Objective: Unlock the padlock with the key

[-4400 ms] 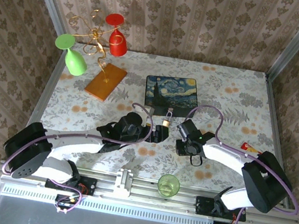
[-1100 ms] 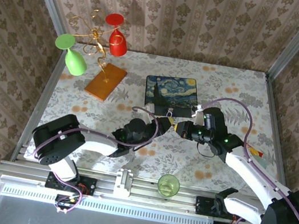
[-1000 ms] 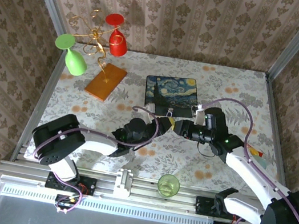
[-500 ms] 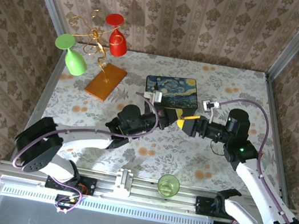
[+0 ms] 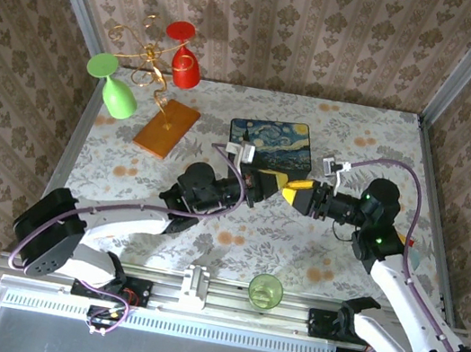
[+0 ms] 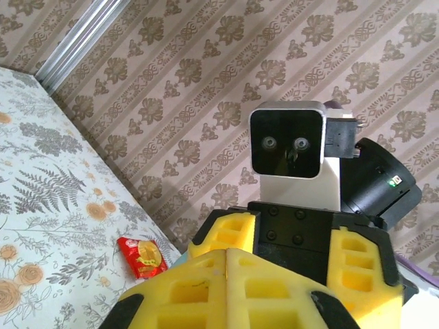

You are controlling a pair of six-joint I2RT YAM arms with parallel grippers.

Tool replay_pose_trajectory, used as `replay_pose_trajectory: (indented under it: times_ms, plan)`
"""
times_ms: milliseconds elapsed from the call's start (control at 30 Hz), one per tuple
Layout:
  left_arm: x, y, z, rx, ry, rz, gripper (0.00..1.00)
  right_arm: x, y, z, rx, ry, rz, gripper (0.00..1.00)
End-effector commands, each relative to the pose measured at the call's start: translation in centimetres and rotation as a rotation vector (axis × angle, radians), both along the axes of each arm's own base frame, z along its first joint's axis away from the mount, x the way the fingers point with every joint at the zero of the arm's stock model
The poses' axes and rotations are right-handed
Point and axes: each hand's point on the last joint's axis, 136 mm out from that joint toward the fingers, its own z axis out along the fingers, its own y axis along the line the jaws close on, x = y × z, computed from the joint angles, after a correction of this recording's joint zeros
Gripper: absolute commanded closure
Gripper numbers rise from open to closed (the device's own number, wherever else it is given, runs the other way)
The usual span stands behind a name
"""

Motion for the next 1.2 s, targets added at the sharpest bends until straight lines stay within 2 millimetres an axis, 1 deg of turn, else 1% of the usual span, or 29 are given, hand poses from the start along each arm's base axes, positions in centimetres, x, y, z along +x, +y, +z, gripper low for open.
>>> replay_pose_trajectory:
  times_ms: [0, 100, 267, 367, 433, 633, 800, 933, 967, 1067, 1167]
  plan:
    - [-0.2, 0.4, 1.2, -0.014, -0.049, 0.001, 1.00, -1.2, 0.1, 0.9, 0.027, -0.045, 0.051, 0.60]
    - [-0.3, 0.4, 1.3, -0.018, -0.051, -0.001, 1.00, -1.2, 0.1, 0.9, 0.037, -0.040, 0.053, 0.62]
    - [-0.2, 0.5, 1.4, -0.030, -0.053, 0.011, 1.00, -1.3, 0.3, 0.8, 0.048, -0.035, 0.060, 0.71]
    - [-0.1, 0.5, 1.2, -0.033, -0.047, 0.016, 1.00, -1.4, 0.3, 0.6, 0.052, -0.031, 0.063, 0.74]
    - [-0.2, 0.4, 1.2, -0.036, -0.044, 0.016, 1.00, -1.4, 0.3, 0.5, 0.053, -0.030, 0.057, 0.79]
    - [0.0, 0.4, 1.3, -0.045, -0.042, 0.027, 1.00, -1.4, 0.3, 0.1, 0.050, -0.020, 0.054, 0.81]
    - [0.0, 0.3, 1.1, -0.040, -0.038, 0.023, 1.00, -1.4, 0.1, 0.2, 0.054, -0.031, 0.043, 0.84]
    - [0.0, 0.4, 0.9, -0.043, -0.033, 0.029, 1.00, -1.3, 0.1, 0.1, 0.054, -0.030, 0.036, 0.90]
    - [-0.1, 0.3, 0.9, -0.041, -0.034, 0.025, 1.00, -1.3, 0.0, 0.1, 0.055, -0.031, 0.033, 0.95]
    - [0.0, 0.4, 0.7, -0.042, -0.027, 0.030, 1.00, -1.3, 0.0, 0.1, 0.059, -0.034, 0.027, 1.00]
    - [0.1, 0.3, 0.3, -0.041, -0.018, 0.029, 1.00, -1.2, -0.3, 0.2, 0.065, -0.040, 0.008, 1.00]
